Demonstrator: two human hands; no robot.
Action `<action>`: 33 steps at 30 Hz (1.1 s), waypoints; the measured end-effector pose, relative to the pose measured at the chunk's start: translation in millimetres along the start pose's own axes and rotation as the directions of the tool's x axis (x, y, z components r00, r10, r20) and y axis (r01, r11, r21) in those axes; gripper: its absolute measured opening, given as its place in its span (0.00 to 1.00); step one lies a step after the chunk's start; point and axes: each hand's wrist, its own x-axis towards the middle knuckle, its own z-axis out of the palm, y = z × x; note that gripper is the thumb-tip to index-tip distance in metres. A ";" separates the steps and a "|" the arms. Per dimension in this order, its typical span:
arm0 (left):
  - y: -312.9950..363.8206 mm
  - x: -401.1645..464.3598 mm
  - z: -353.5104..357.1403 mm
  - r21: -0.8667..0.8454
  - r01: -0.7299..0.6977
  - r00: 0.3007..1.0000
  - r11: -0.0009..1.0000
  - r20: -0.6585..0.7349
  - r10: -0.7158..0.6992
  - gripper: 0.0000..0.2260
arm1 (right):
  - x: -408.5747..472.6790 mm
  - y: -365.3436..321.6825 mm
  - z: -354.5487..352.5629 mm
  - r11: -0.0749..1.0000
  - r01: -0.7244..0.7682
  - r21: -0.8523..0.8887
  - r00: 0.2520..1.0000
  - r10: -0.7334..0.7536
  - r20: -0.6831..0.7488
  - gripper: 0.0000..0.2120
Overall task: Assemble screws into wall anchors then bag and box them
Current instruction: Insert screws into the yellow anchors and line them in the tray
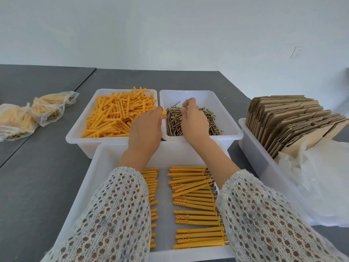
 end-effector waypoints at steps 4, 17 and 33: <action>-1.4 -0.7 2.0 0.206 0.038 0.997 0.978 -0.068 -0.024 0.12 | -4.3 -4.4 -0.7 0.991 0.126 -0.042 0.991 -0.127 -0.036 0.08; -3.3 -0.2 5.5 0.259 0.119 0.993 0.959 -0.054 -0.108 0.13 | -1.1 -6.4 -6.1 0.947 0.052 0.318 0.994 -0.080 0.075 0.04; -3.2 -0.3 5.9 0.214 0.181 0.983 0.960 -0.030 -0.179 0.13 | -1.5 -11.1 -14.4 0.847 -0.161 0.507 0.982 0.087 0.167 0.04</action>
